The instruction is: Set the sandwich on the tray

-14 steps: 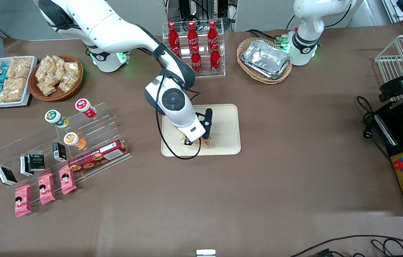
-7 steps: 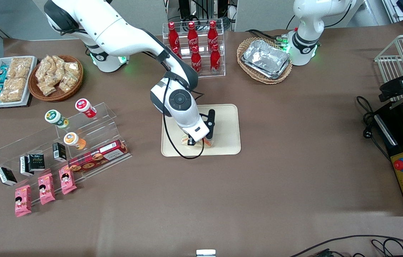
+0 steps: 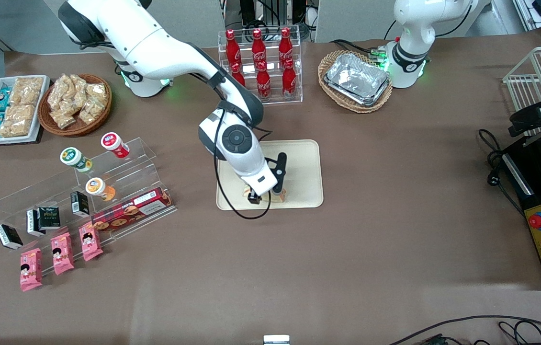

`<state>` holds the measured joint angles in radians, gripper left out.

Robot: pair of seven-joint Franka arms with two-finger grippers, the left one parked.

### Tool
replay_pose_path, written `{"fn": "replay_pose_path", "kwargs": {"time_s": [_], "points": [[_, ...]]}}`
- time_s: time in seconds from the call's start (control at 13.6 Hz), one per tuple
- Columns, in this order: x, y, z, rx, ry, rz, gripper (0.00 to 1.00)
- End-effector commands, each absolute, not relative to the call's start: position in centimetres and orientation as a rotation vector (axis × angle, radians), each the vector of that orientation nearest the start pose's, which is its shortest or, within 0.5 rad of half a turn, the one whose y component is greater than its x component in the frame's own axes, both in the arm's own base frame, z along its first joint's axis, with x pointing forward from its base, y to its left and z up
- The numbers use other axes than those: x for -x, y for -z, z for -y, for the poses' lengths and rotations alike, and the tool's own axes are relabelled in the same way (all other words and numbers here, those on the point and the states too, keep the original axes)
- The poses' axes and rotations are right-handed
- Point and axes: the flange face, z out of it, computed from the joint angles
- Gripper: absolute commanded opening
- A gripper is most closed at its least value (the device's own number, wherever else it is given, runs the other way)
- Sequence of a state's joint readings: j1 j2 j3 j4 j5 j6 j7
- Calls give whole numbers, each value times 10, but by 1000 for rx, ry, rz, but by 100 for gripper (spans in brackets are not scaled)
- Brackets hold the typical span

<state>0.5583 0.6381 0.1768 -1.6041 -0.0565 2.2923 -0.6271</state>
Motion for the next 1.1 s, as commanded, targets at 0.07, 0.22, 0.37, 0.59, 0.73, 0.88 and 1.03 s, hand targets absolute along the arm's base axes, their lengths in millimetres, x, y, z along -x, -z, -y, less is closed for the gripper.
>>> {"fn": "replay_pose_path", "kwargs": {"time_s": [0.07, 0.22, 0.37, 0.59, 0.73, 0.88, 1.03], "points": [[-559, -303, -420, 2454, 87, 1773, 100], [-570, -333, -395, 2489, 68, 1720, 100], [-578, -365, -363, 2521, 20, 1629, 100], [-583, -421, -314, 2636, -38, 1409, 100], [-593, -442, -267, 2687, -65, 1316, 100], [-593, -461, -237, 2709, -109, 1266, 100], [-598, -475, -202, 2723, -110, 1174, 100]]}}
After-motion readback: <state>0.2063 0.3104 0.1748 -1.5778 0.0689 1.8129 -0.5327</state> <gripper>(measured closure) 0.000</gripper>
